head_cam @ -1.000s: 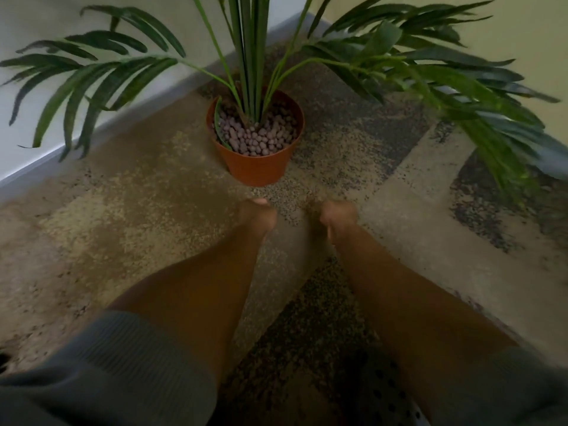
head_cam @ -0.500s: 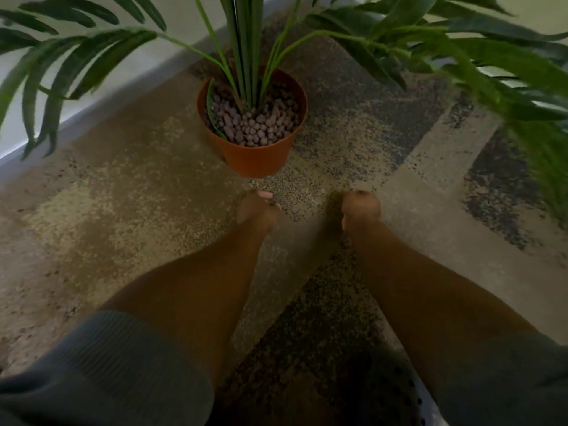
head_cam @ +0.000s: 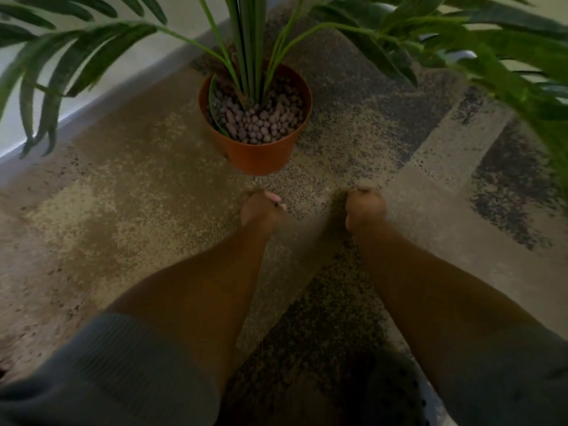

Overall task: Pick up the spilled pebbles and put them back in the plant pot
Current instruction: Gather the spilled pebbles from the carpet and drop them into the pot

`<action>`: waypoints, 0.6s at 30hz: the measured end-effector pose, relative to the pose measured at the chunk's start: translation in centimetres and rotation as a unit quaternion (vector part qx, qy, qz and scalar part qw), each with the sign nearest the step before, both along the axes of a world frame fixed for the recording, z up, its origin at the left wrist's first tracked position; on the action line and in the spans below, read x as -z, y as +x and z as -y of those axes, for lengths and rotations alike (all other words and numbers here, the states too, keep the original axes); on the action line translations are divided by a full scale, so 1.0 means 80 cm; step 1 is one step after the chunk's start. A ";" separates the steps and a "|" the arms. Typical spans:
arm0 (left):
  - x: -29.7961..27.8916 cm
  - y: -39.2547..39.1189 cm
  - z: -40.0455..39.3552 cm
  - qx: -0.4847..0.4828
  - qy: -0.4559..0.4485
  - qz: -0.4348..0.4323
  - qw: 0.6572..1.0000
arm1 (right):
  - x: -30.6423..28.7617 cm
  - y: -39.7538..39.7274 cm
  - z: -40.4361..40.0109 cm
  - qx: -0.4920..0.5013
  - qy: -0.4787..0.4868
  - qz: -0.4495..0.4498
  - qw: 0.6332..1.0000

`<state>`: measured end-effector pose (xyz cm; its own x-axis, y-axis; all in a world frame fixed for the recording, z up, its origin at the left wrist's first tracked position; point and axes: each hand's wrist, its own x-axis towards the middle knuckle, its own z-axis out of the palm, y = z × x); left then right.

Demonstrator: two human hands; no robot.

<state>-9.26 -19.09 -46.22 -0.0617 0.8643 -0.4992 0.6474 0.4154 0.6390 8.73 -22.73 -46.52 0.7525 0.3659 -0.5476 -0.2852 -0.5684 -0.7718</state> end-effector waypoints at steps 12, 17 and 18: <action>-0.023 -0.008 0.008 -0.152 -0.112 0.227 0.955 | -0.035 -0.046 -0.006 -0.059 0.038 -0.142 0.987; -0.041 -0.018 0.022 -0.239 -0.170 0.332 0.897 | -0.058 -0.079 -0.002 -0.078 0.090 -0.277 0.953; -0.044 -0.020 0.024 -0.248 -0.177 0.350 0.886 | -0.062 -0.085 0.000 -0.080 0.098 -0.295 0.947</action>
<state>-10.88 -21.02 -42.72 0.0419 0.5987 -0.7999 -0.1745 0.7927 0.5842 1.96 -22.71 -41.59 0.2630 0.5875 -0.7653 -0.6213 -0.5038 -0.6002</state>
